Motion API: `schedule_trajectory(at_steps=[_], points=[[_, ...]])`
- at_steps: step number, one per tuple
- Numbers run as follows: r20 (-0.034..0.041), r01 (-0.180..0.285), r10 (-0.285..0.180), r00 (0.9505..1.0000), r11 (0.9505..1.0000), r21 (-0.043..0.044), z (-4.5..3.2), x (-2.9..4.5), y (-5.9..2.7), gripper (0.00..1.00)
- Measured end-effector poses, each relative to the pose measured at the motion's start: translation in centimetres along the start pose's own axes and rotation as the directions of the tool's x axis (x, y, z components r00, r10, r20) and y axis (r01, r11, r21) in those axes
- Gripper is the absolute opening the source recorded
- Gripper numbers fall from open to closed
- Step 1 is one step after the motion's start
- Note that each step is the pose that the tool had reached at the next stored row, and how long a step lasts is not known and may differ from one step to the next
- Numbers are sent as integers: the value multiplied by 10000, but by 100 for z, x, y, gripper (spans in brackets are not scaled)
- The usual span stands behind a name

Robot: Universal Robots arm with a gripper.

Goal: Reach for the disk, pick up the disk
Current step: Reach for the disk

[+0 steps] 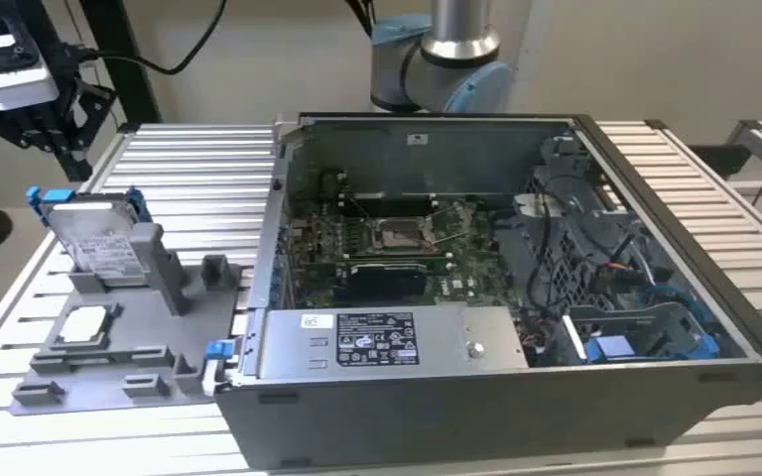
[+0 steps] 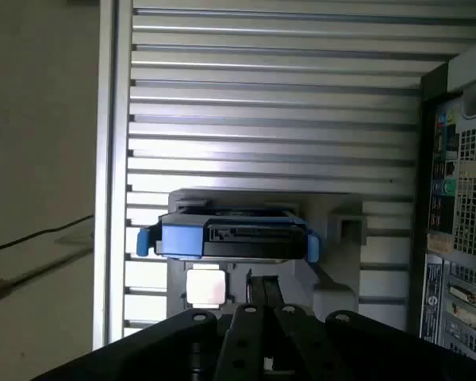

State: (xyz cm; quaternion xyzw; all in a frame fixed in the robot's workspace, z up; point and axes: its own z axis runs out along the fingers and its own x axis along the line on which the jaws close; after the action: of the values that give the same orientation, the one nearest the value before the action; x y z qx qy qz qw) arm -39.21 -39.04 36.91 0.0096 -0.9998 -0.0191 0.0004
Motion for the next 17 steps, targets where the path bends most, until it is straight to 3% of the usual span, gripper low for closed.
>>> schedule_trajectory(at_steps=[13, 17], points=[[-1, 0, 0, 10000, 10000, 1, -1, 0, 1, 0], [0, 0, 0, 10000, 10000, 1, 3, 8, 69, 0]])
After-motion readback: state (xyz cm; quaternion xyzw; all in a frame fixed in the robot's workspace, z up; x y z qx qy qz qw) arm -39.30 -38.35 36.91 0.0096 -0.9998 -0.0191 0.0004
